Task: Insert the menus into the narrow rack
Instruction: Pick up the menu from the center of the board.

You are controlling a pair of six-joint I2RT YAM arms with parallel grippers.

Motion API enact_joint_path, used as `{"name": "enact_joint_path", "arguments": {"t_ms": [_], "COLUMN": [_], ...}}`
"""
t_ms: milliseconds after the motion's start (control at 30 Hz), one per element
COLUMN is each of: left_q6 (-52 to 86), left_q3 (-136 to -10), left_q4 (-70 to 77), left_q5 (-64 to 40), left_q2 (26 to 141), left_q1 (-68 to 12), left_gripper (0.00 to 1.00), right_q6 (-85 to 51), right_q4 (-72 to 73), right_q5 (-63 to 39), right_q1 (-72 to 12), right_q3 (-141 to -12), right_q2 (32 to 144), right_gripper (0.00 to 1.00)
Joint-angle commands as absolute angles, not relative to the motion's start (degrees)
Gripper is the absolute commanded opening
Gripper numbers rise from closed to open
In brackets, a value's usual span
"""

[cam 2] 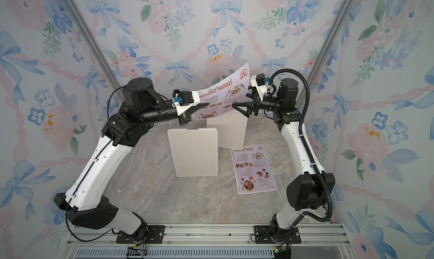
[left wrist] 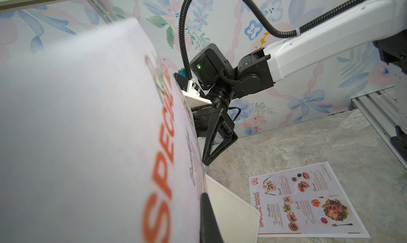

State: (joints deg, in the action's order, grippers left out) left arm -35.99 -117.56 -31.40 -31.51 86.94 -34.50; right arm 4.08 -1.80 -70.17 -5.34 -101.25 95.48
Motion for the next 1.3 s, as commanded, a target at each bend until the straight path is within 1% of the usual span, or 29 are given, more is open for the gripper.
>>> {"name": "enact_joint_path", "arguments": {"t_ms": [0,67,100,200,233,400,500,667,767,967,1167,1200,1267], "left_q6": [-34.47,-32.89,-31.6,-27.47,-26.26,-23.12,-23.05,-18.47,-18.17,-18.69,-18.85,-18.64,-18.49], "left_q3": [-119.27,-120.74,-121.71,-124.49,-125.47,-128.96,-128.92,-130.39,-130.82,-129.81,-128.72,-128.81,-128.77], "left_q4": [-31.99,-31.91,-31.82,-31.82,-31.73,-31.73,-31.73,-31.73,-31.64,-31.62,-31.56,-31.51,-31.38], "left_q5": [-28.44,-27.37,-26.58,-23.79,-22.95,-24.1,-22.74,-27.71,-29.09,-30.72,-30.66,-30.18,-30.12], "left_q2": [87.88,88.83,89.44,91.53,92.21,94.55,94.78,96.27,96.78,96.6,96.45,96.46,96.34], "left_q1": [-34.72,-34.72,-34.75,-34.72,-34.63,-34.28,-33.9,-29.6,-27.92,-26.99,-26.66,-26.45,-25.94], "left_gripper": [0.0,0.0,0.0,0.0,0.0,0.0,0.0,0.0,0.0,0.0,0.01,0.04,0.21], "right_q6": [2.4,2.12,2.06,1.64,1.61,-0.22,-3.13,-6.27,-6.72,-6.38,-7.15,-8.1,-9.73], "right_q4": [2.67,4.82,4.88,4.58,4.66,6.02,7.97,9.75,9.88,9.29,10.1,11.05,12.49], "right_q5": [-72.74,-71.35,-70.74,-69.24,-68.37,-64.49,-63.5,-63.36,-62.88,-60.67,-56.01,-55.73,-56.01], "right_q1": [-6.15,-5.98,-5.93,-5.78,-5.67,-5.71,-5.63,-5.62,-5.79,-7.58,-9.03,-9.05,-9.04], "right_q3": [-101.08,-98.46,-97.77,-95.84,-95.02,-92.51,-91.7,-90.14,-88.89,-86.79,-84.42,-83.89,-83.2], "right_q2": [93.39,91.41,90.7,88.95,88.32,87.19,87.14,86.95,86.61,85.57,84.25,84.13,83.98], "right_gripper": [0.87,0.82,0.77,0.57,0.53,0.41,0.36,0.3,0.27,0.13,0.0,0.0,0.0]}}
